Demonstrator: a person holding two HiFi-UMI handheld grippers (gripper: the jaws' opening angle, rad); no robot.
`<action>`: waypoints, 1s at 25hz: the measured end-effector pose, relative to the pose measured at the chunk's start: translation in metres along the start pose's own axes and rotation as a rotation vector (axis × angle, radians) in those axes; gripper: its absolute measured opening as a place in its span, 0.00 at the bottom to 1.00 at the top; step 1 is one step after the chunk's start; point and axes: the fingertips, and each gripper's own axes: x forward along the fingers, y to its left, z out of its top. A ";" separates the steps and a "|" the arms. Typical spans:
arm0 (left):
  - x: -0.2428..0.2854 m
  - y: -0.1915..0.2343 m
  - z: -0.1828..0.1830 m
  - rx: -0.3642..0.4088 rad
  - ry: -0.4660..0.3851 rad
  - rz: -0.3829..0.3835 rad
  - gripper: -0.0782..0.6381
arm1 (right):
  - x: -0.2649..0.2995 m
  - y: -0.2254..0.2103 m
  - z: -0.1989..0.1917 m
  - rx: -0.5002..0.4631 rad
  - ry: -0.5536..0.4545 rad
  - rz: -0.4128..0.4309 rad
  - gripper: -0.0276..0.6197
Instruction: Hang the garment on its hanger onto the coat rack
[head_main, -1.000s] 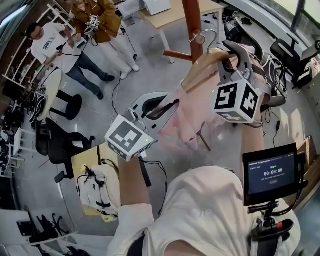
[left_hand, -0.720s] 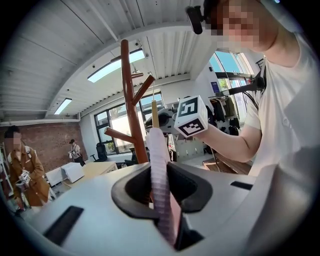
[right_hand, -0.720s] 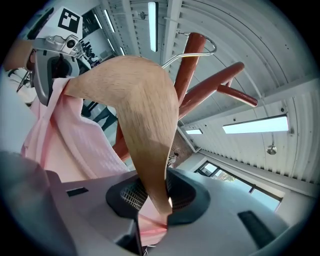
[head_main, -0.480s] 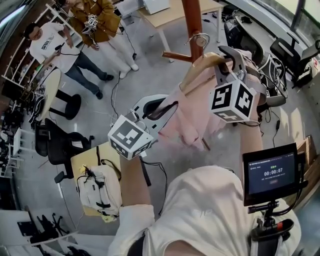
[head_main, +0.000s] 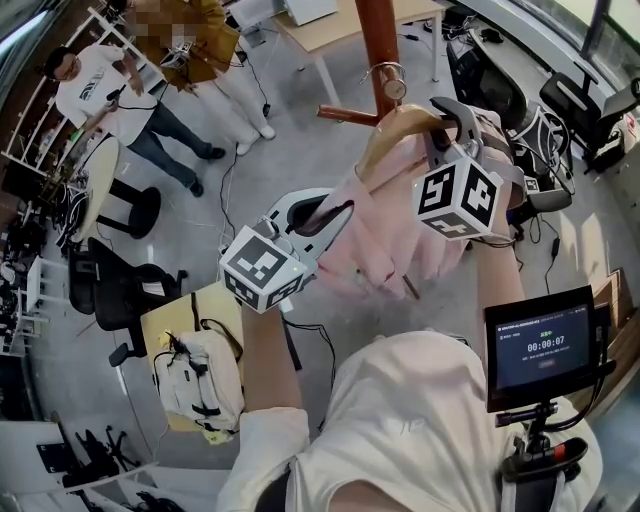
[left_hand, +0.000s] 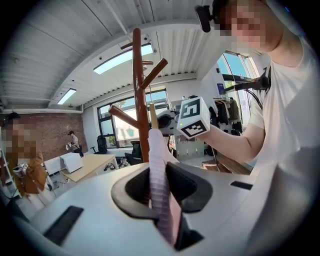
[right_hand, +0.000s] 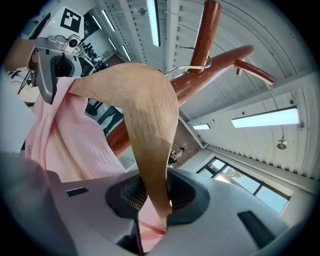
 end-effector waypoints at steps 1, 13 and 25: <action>0.001 0.002 -0.001 -0.004 0.003 0.000 0.21 | 0.002 0.001 0.000 0.000 0.003 0.003 0.18; 0.012 0.008 -0.008 0.002 -0.010 0.003 0.21 | 0.014 0.003 -0.010 -0.020 -0.045 -0.051 0.18; 0.007 0.016 -0.013 0.099 -0.013 0.097 0.24 | 0.005 0.013 -0.003 0.056 -0.170 0.078 0.20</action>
